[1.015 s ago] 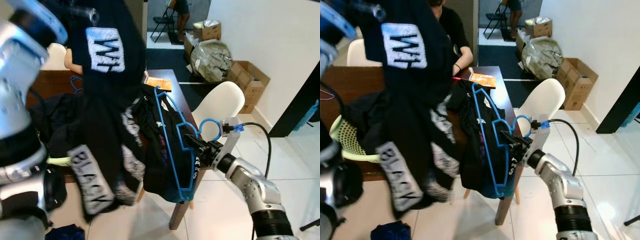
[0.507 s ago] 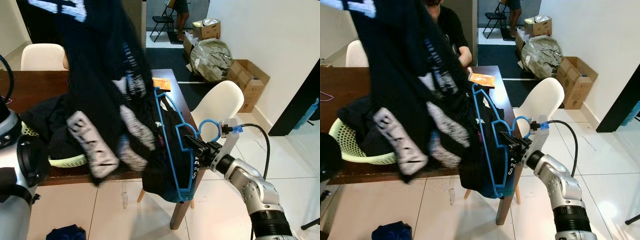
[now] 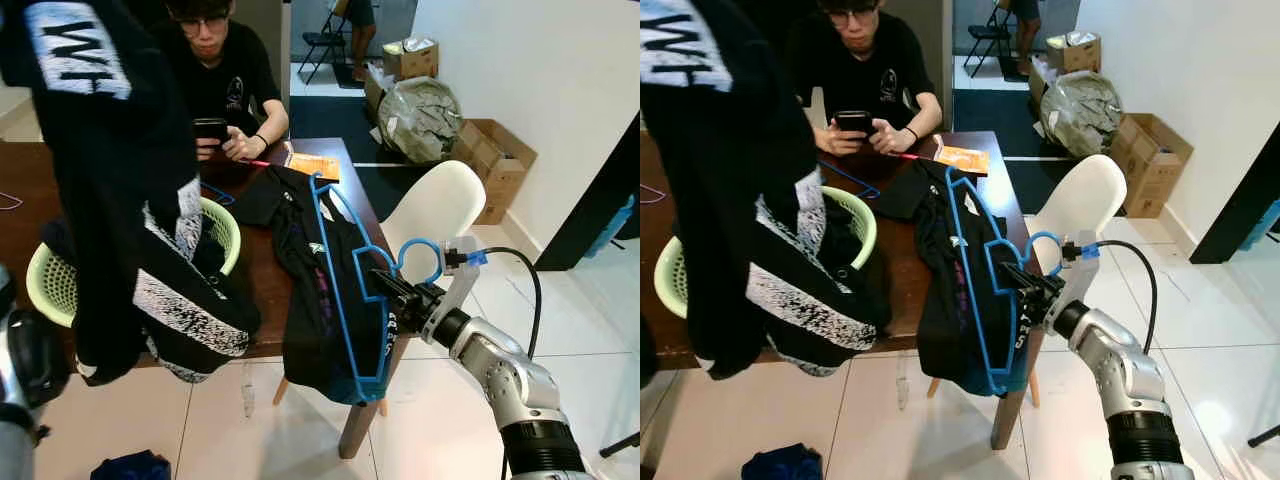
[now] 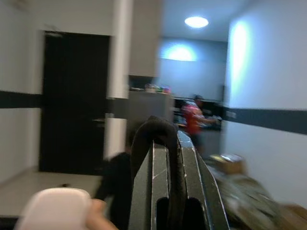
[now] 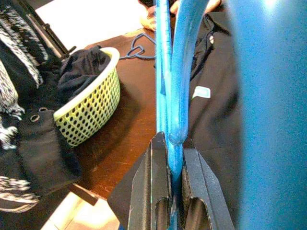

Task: Hang hanger

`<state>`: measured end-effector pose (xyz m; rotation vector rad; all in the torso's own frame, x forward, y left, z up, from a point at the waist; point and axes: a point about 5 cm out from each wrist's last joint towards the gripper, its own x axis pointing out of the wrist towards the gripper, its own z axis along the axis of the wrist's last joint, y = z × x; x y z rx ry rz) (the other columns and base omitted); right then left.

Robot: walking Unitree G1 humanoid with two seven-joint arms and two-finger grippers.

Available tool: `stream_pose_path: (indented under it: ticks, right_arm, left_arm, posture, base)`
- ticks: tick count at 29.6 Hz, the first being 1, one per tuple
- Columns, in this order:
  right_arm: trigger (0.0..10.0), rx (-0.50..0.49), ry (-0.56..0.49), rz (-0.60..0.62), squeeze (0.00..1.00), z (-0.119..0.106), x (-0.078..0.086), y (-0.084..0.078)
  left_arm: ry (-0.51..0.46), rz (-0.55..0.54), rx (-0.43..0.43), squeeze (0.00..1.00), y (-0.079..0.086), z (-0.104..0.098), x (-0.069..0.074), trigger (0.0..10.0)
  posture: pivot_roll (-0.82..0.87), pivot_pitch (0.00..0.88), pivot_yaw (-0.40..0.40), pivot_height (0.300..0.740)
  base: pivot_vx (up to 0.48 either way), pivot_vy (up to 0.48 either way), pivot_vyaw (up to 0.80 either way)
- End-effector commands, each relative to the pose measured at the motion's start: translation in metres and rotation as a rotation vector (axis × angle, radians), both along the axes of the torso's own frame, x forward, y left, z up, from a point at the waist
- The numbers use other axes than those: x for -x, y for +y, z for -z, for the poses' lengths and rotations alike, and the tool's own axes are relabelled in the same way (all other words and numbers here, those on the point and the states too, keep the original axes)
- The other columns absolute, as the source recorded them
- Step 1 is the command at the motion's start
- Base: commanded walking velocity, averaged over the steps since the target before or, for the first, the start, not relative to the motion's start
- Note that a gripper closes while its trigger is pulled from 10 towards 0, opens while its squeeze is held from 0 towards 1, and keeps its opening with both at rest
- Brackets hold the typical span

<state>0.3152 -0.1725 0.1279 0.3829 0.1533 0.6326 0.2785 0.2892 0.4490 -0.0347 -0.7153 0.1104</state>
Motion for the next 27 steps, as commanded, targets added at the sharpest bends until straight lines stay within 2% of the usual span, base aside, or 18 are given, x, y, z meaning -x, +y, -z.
stream_pose_path:
  ticks: [1, 3, 4, 5, 7, 8, 10, 11, 12, 14, 15, 17, 22, 23, 24, 25, 26, 27]
  right_arm:
    - [10.0, -0.012, 0.002, 0.009, 0.0, -0.001, 0.0, -0.002]
    - [10.0, -0.011, 0.004, 0.005, 0.0, -0.001, 0.0, -0.002]
    - [10.0, -0.011, 0.005, 0.005, 0.0, -0.001, 0.0, -0.002]
    - [10.0, -0.011, 0.005, 0.005, 0.0, -0.001, 0.0, -0.002]
    - [10.0, -0.011, 0.005, 0.006, 0.0, -0.001, 0.0, -0.003]
    - [10.0, -0.011, 0.005, 0.006, 0.0, -0.001, 0.0, -0.003]
    - [10.0, -0.013, 0.004, 0.008, 0.0, -0.001, 0.0, -0.003]
    - [10.0, -0.013, 0.004, 0.008, 0.0, -0.001, 0.0, -0.003]
    - [10.0, -0.013, 0.004, 0.008, 0.0, -0.001, 0.0, -0.003]
    - [10.0, -0.013, 0.004, 0.007, 0.0, -0.001, 0.0, -0.003]
    - [10.0, -0.013, 0.004, 0.007, 0.0, -0.001, 0.0, -0.003]
    - [10.0, -0.012, 0.005, 0.006, 0.0, -0.002, 0.001, -0.003]
    - [10.0, -0.009, 0.007, 0.003, 0.0, -0.002, 0.001, -0.003]
    - [10.0, -0.007, 0.007, 0.002, 0.0, -0.002, 0.001, -0.003]
    - [10.0, -0.007, 0.007, 0.002, 0.0, -0.002, 0.001, -0.003]
    - [10.0, -0.004, 0.008, 0.001, 0.0, -0.002, 0.001, -0.003]
    - [10.0, -0.004, 0.008, 0.001, 0.0, -0.002, 0.001, -0.003]
    - [10.0, 0.0, 0.008, 0.002, 0.0, -0.002, 0.001, -0.004]
  left_arm:
    - [-0.071, -0.073, -0.006, 0.0, 0.01, -0.012, 0.014, 0.0]
    - [-0.167, -0.26, -0.053, 0.0, 0.032, -0.042, 0.044, 0.0]
    - [-0.203, -0.323, -0.072, 0.0, 0.038, -0.052, 0.055, 0.0]
    - [-0.203, -0.323, -0.072, 0.0, 0.038, -0.052, 0.055, 0.0]
    - [-0.284, -0.475, -0.113, 0.0, 0.049, -0.073, 0.083, 0.0]
    - [-0.284, -0.475, -0.113, 0.0, 0.049, -0.073, 0.083, 0.0]
    - [-0.346, -0.602, -0.136, 0.0, 0.058, -0.088, 0.107, 0.0]
    - [-0.361, -0.635, -0.14, 0.0, 0.06, -0.091, 0.114, 0.0]
    - [-0.361, -0.635, -0.14, 0.0, 0.06, -0.091, 0.114, 0.0]
    - [-0.366, -0.755, -0.139, 0.0, 0.074, -0.094, 0.129, 0.0]
    - [-0.366, -0.755, -0.139, 0.0, 0.074, -0.094, 0.129, 0.0]
    - [-0.351, -0.843, -0.124, 0.0, 0.086, -0.093, 0.139, 0.0]
    - [-0.315, -0.898, -0.09, 0.0, 0.1, -0.087, 0.138, 0.0]
    - [-0.288, -0.905, -0.086, 0.0, 0.105, -0.083, 0.131, 0.0]
    - [-0.288, -0.905, -0.086, 0.0, 0.105, -0.083, 0.131, 0.0]
    - [-0.251, -0.893, -0.079, 0.0, 0.109, -0.076, 0.119, 0.0]
    - [-0.251, -0.893, -0.079, 0.0, 0.109, -0.076, 0.119, 0.0]
    - [-0.208, -0.877, -0.075, 0.0, 0.112, -0.067, 0.104, 0.0]
  posture:
    - [0.09, 0.0, -0.033, 0.74]
    - [0.09, 0.0, -0.033, 0.74]
    - [0.09, 0.0, -0.033, 0.74]
    - [0.09, 0.0, -0.033, 0.74]
    - [0.09, 0.0, -0.029, 0.74]
    - [0.09, 0.0, -0.029, 0.74]
    - [0.09, 0.0, -0.029, 0.74]
    - [0.09, 0.0, -0.029, 0.74]
    - [0.09, 0.0, -0.029, 0.74]
    - [0.1, 0.0, -0.03, 0.74]
    - [0.1, 0.0, -0.03, 0.74]
    - [0.1, 0.0, -0.032, 0.74]
    - [0.1, 0.0, -0.037, 0.74]
    - [0.09, 0.001, -0.038, 0.74]
    - [0.09, 0.001, -0.038, 0.74]
    - [0.09, 0.001, -0.038, 0.74]
    - [0.09, 0.001, -0.038, 0.74]
    - [0.08, 0.001, -0.036, 0.74]
  base:
    - [0.0, 0.0, 0.0]
    - [0.0, 0.0, 0.0]
    - [0.0, 0.0, 0.0]
    - [0.0, 0.0, 0.0]
    - [0.0, 0.0, 0.0]
    - [0.0, 0.0, 0.0]
    - [0.0, 0.0, 0.0]
    - [0.0, 0.0, 0.0]
    - [0.0, 0.0, 0.0]
    - [0.0, 0.0, 0.0]
    - [0.0, 0.0, 0.0]
    - [0.0, 0.0, 0.0]
    - [0.0, 0.0, 0.0]
    - [0.0, 0.0, 0.0]
    - [0.0, 0.0, 0.0]
    - [0.0, 0.0, 0.0]
    - [0.0, 0.0, 0.0]
    - [0.0, 0.0, 0.0]
